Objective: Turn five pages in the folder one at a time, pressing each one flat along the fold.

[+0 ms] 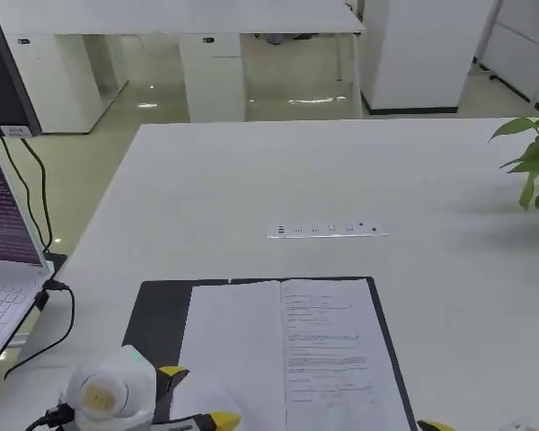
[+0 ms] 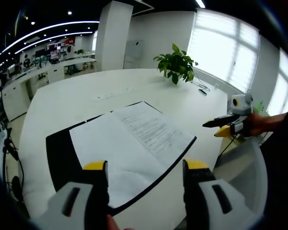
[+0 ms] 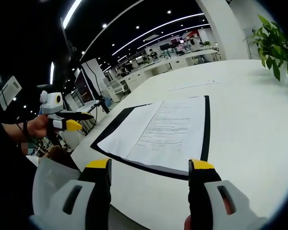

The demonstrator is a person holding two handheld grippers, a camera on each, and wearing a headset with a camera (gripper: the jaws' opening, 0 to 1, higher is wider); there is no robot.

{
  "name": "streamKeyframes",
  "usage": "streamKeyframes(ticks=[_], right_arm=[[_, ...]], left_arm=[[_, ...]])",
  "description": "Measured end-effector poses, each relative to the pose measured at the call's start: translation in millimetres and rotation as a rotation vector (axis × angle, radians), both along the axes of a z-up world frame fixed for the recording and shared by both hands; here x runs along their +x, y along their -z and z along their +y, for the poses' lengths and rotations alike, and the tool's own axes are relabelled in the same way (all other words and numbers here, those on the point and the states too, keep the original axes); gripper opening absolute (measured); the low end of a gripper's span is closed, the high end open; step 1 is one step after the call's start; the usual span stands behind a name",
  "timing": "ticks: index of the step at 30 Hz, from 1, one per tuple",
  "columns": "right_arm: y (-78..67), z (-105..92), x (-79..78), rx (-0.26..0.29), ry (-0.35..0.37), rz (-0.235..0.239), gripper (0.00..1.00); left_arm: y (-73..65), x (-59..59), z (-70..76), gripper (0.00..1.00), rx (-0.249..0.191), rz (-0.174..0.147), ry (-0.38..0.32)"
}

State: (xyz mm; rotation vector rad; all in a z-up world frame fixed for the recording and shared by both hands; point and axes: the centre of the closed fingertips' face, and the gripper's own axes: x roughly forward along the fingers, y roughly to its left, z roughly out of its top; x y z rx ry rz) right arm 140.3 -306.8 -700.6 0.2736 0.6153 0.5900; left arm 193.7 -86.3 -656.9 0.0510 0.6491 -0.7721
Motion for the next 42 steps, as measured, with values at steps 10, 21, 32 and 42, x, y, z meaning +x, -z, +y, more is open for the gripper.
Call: streamKeyframes(ticks=[10,21,32,42], right_arm=[[-5.3,-10.2,-1.8,-0.014,-0.002,-0.007,0.64],[0.5,-10.7,-5.8,-0.015,0.008,0.004,0.63],[1.8,-15.4,-3.8,-0.014,0.021,0.015,0.63],[7.3,-19.7,-4.3,-0.015,0.026,0.034,0.63]], left_arm=[[3.0,9.6,-26.9,0.63,0.001,-0.006,0.05],[15.7,14.0,-62.5,0.64,0.048,0.009,0.149],[28.2,23.8,-115.7,0.63,0.078,0.008,0.261],[46.8,28.6,-161.8,0.63,0.081,0.021,0.311]])
